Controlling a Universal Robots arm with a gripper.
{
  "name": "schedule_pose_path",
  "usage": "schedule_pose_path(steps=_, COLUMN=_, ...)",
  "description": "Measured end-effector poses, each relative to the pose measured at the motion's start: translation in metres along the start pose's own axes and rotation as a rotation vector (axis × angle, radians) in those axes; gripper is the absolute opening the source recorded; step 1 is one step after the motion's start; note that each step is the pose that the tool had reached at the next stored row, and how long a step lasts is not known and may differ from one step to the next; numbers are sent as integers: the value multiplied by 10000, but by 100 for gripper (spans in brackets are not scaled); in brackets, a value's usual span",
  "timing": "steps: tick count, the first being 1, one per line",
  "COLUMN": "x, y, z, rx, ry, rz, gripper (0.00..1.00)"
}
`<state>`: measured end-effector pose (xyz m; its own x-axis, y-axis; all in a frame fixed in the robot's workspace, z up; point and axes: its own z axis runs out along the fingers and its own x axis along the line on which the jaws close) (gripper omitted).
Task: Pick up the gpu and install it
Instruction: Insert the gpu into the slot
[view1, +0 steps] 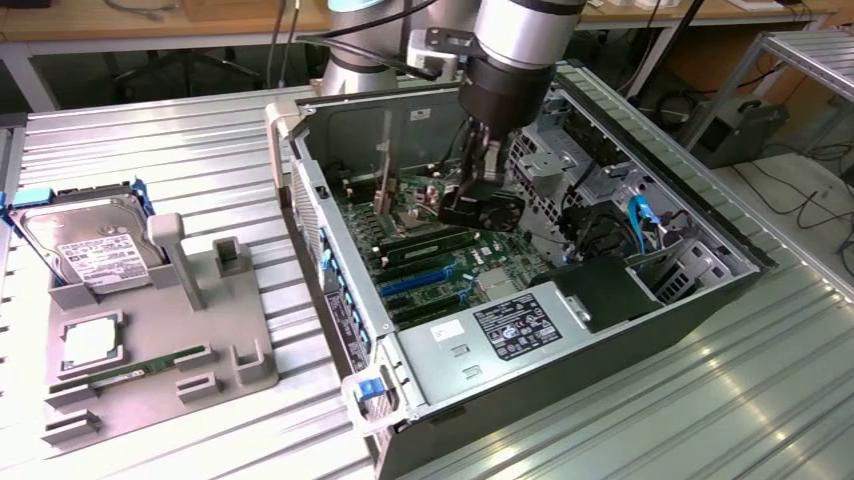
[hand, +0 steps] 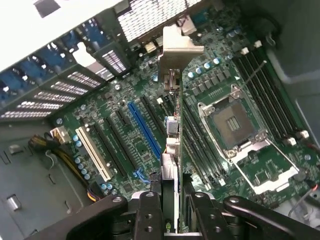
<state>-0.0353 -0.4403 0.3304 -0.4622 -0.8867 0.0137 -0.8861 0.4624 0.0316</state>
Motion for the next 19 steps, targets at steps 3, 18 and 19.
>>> schedule_pose_path(steps=3, x=-1, y=-1, z=41, rx=9, ry=20, rz=-660, gripper=27)
schedule_pose_path(steps=18, x=3, y=-7, z=271, rx=59, ry=137, rz=-4333, gripper=27)
schedule_pose_path(steps=19, x=9, y=-3, z=288, rx=60, ry=139, rz=-4380, gripper=27)
